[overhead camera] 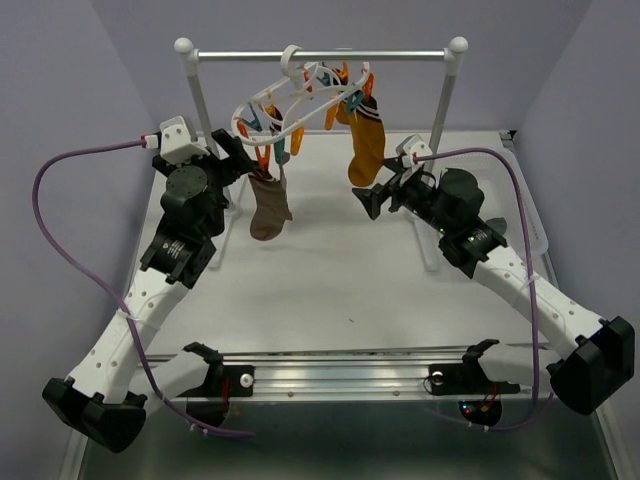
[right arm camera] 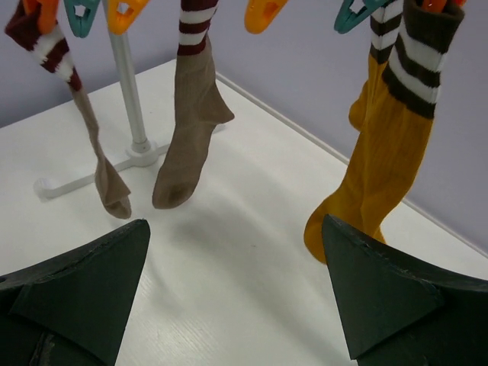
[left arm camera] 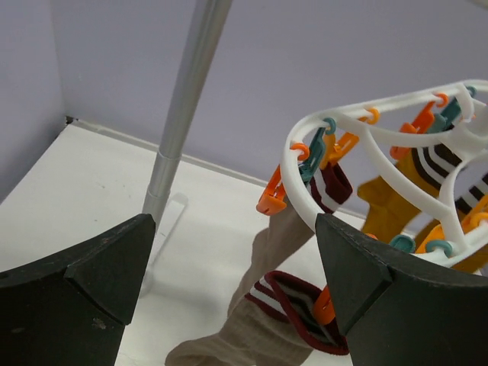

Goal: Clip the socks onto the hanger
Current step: Pick up the sock from the bin.

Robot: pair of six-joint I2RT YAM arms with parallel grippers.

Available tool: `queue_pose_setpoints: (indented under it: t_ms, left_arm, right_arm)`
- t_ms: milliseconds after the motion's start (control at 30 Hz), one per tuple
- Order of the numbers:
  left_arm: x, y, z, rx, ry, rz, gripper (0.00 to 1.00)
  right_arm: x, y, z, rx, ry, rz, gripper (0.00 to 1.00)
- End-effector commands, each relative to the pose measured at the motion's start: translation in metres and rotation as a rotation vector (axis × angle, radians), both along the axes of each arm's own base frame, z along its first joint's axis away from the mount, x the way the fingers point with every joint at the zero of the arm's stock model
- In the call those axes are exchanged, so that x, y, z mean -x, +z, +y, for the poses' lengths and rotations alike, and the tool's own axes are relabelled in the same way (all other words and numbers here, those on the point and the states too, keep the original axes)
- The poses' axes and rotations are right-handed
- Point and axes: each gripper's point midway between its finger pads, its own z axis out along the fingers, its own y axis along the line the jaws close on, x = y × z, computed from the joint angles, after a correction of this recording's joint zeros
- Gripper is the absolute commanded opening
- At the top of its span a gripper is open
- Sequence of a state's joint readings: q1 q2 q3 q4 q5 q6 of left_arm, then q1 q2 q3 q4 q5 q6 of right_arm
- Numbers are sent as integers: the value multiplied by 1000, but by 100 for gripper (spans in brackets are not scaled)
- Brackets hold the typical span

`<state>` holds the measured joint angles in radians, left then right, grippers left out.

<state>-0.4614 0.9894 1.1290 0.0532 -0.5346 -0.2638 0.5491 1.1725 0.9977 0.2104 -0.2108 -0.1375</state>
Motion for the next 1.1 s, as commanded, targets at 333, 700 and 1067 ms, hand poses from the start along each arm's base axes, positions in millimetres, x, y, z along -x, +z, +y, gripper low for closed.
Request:
queue_pose_setpoints:
  t_ms: [333,700,1067]
  left_arm:
    - [-1,50,21,61,98,-133,99]
    - [-13,48,27,40,128,-126,99]
    - [-26,48,23,50,123,-126,99]
  right_arm:
    - [-12,17,-31,-81,-196,14,100]
    - [-9,18,-39,-93,-235,31,100]
    - [-3,22,-52,-99,-275,23,100]
